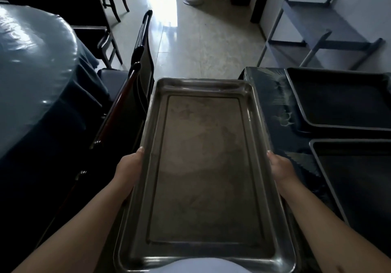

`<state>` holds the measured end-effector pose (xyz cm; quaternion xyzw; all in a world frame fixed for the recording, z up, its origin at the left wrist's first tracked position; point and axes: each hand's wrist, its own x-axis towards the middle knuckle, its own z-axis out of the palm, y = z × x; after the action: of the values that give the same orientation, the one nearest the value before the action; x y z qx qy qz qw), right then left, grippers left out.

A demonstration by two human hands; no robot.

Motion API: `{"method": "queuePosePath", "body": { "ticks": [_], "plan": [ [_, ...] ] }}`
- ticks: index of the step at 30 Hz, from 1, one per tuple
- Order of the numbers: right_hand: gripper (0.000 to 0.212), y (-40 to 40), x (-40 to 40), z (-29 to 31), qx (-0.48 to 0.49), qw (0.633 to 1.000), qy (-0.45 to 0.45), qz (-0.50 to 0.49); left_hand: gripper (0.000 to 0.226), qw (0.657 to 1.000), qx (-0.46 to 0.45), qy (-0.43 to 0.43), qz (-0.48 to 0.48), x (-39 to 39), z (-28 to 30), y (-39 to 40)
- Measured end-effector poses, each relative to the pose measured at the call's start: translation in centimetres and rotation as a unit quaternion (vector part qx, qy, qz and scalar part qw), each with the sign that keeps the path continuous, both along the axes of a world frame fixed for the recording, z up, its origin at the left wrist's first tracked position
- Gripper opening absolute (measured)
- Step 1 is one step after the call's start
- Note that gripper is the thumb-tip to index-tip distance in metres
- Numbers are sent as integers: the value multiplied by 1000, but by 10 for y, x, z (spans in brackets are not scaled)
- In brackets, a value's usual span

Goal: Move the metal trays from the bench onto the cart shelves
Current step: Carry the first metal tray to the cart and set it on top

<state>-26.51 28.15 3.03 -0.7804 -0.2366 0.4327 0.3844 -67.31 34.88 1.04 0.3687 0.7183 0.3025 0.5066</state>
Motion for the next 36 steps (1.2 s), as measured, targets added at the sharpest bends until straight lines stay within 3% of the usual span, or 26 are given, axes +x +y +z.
{"method": "queuePosePath", "body": {
  "ticks": [6, 9, 13, 16, 21, 27, 36],
  "plan": [
    [50, 151, 40, -7, 31, 999, 15, 35, 50, 998, 22, 38, 40, 38, 9, 126],
    [55, 221, 59, 4, 28, 998, 7, 54, 51, 997, 25, 54, 51, 54, 17, 175],
    [39, 304, 71, 12, 28, 997, 9, 67, 56, 997, 13, 63, 51, 71, 26, 240],
    [42, 363, 79, 8, 11, 997, -10, 76, 58, 994, 16, 95, 52, 79, 25, 299],
    [50, 478, 87, -1, 4, 996, -35, 81, 52, 996, 28, 76, 23, 85, 11, 429],
    [54, 607, 94, 10, 19, 999, -42, -1, 61, 995, 61, 75, -18, 94, 33, 598],
    [55, 750, 115, 12, -2, 998, -26, -48, 59, 995, 31, 69, -59, 131, 31, 770]
  ]
}}
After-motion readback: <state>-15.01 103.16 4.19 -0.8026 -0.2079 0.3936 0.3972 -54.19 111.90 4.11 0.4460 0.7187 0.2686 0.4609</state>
